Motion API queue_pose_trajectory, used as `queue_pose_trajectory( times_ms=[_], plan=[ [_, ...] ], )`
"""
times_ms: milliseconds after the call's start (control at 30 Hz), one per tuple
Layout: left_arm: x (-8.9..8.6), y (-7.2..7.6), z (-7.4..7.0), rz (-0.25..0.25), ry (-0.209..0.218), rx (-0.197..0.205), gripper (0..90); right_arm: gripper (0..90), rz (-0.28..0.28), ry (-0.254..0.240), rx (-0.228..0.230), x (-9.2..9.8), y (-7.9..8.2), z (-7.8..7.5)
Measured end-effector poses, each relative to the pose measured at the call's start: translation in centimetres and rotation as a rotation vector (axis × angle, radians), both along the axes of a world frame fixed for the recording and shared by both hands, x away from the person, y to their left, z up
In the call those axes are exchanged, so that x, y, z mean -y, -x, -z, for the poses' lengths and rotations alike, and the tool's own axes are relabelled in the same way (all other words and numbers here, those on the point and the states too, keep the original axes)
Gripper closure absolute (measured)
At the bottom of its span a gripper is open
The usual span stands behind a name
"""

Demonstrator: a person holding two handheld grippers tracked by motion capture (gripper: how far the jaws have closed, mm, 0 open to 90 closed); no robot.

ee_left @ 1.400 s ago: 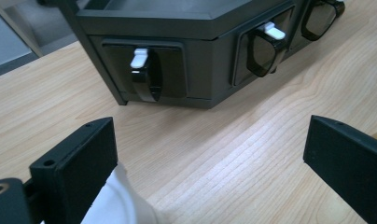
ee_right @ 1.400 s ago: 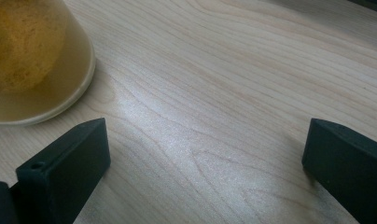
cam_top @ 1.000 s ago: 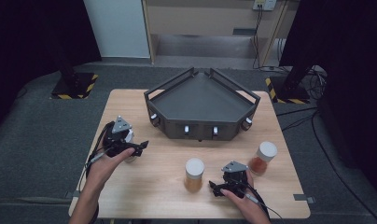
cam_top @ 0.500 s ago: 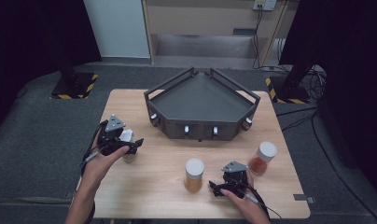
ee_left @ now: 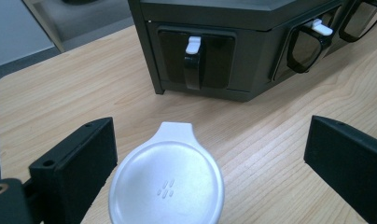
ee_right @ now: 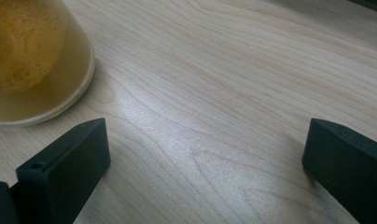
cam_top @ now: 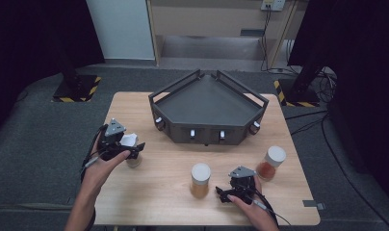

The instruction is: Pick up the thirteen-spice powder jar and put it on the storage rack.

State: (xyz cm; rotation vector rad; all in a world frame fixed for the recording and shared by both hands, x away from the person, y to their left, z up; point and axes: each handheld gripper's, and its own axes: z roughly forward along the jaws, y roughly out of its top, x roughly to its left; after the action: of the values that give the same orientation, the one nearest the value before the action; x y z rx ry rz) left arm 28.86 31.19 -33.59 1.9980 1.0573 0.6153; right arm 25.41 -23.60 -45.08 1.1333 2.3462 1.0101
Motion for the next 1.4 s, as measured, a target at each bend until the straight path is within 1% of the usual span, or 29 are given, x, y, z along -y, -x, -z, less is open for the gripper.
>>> queue_pose_trajectory(
  times_ms=[233,767,1000,1167,1400],
  plan=[
    [-0.5,0.1,0.3,-0.007,0.001,-0.001,1.2,1.0,0.000,0.000,0.000,0.0,0.0,0.0],
    [-1.2,-0.3,1.6,-0.015,0.002,-0.024,1.3,1.0,0.000,0.000,0.000,0.0,0.0,0.0],
    [-1.8,-0.3,2.6,-0.017,0.002,-0.032,1.3,1.0,0.001,0.000,0.000,0.0,0.0,0.0],
    [-2.1,-0.7,3.6,-0.020,0.010,-0.045,1.4,1.0,0.001,0.000,0.000,0.0,0.0,0.0],
    [-2.2,-0.8,4.5,-0.020,0.010,-0.052,1.6,1.0,0.001,0.000,0.000,0.0,0.0,0.0]
  ],
)
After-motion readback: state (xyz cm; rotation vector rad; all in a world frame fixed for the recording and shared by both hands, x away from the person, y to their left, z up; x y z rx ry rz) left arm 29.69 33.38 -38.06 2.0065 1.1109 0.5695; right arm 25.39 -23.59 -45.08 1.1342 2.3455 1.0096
